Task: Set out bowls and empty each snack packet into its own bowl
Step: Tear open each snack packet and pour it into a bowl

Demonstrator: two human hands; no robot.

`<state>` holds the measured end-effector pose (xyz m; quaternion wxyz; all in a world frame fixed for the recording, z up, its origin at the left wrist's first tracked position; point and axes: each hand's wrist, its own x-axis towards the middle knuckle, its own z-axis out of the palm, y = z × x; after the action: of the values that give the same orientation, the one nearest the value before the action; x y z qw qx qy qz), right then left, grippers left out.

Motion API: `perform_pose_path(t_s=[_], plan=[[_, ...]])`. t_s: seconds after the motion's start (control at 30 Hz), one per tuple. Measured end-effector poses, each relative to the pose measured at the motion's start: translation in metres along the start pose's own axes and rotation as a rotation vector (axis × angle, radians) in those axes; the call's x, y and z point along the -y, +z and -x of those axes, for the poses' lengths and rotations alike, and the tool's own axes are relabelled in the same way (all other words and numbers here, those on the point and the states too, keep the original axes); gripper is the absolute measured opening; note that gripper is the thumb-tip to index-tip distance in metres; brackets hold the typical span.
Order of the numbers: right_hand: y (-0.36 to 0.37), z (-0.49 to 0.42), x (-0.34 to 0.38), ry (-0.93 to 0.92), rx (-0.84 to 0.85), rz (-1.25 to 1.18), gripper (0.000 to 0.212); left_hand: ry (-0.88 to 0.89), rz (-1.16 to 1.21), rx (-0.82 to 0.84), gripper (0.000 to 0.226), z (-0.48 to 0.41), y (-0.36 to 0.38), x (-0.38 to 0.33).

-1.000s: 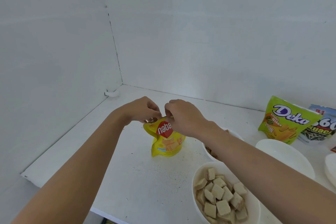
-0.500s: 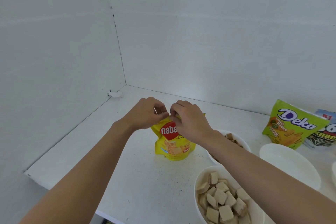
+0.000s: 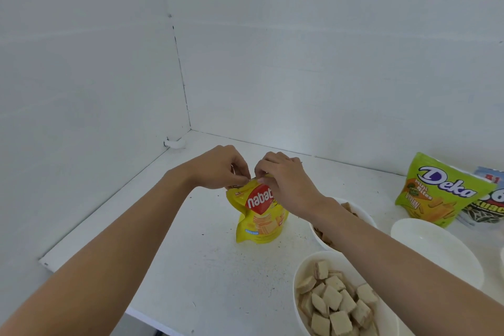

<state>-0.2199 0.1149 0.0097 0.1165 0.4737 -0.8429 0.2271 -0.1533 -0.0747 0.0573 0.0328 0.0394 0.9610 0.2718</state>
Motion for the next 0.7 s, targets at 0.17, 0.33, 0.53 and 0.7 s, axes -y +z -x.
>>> perform_pose_path(t_s=[0.17,0.33,0.53,0.7], plan=[[0.003,0.001,0.003,-0.060,0.001,-0.073,0.001,-0.034,0.199,-0.028,0.011,0.002,0.009,0.003],[0.003,0.001,-0.001,-0.055,-0.003,-0.181,0.004,-0.084,0.167,-0.095,0.009,0.003,0.019,0.001],[-0.008,0.002,-0.001,-0.141,0.055,-0.199,0.009,-0.157,0.160,-0.303,0.015,0.007,0.022,0.009],[-0.013,0.003,0.001,-0.063,0.056,-0.195,0.011,-0.189,0.130,-0.437,0.021,0.009,0.023,0.003]])
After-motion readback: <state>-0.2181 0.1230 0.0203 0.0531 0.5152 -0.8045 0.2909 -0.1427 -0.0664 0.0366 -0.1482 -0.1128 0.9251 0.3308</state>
